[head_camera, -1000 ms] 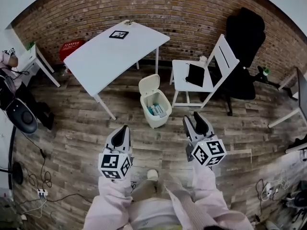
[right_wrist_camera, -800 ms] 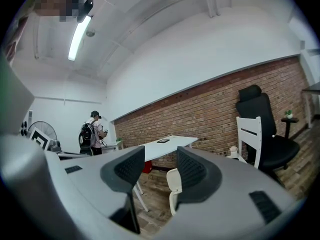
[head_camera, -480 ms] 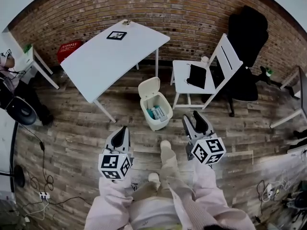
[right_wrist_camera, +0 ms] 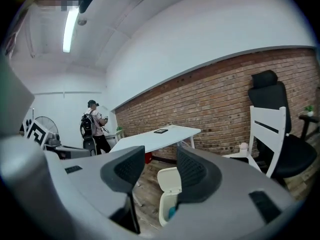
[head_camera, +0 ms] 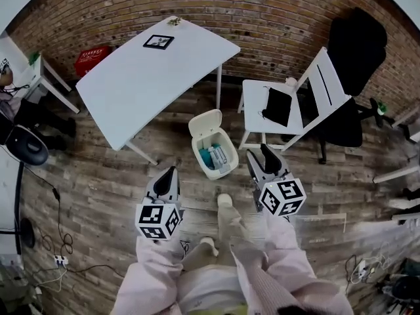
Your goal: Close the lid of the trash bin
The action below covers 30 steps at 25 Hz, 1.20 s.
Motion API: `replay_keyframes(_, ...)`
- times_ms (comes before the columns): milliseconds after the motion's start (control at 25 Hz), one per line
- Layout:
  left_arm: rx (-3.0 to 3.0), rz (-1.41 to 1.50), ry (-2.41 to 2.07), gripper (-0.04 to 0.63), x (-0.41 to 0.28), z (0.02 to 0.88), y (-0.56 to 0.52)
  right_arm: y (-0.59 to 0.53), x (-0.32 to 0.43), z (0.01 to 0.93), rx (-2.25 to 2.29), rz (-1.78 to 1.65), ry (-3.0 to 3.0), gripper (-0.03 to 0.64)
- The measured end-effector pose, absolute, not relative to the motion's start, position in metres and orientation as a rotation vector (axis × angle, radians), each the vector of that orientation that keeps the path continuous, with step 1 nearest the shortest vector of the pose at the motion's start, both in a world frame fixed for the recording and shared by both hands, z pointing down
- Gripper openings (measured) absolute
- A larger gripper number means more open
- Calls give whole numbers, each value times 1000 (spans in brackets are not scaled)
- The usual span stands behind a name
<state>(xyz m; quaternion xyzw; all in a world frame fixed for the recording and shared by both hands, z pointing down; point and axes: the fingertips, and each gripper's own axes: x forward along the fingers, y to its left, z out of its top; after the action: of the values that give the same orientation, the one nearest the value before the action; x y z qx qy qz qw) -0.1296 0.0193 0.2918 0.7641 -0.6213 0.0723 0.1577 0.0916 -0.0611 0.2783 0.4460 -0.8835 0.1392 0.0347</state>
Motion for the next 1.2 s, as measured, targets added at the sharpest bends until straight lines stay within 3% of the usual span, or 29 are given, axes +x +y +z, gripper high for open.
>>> replay_keyframes(800,1940,212,-1876,-6,-141,330,-89,-209,48,336,950,499,-2708,183)
replay_keyframes(1200,1834,264,-1843,-6,-171,392,-117,-260,6,394,761,363,-2640,183)
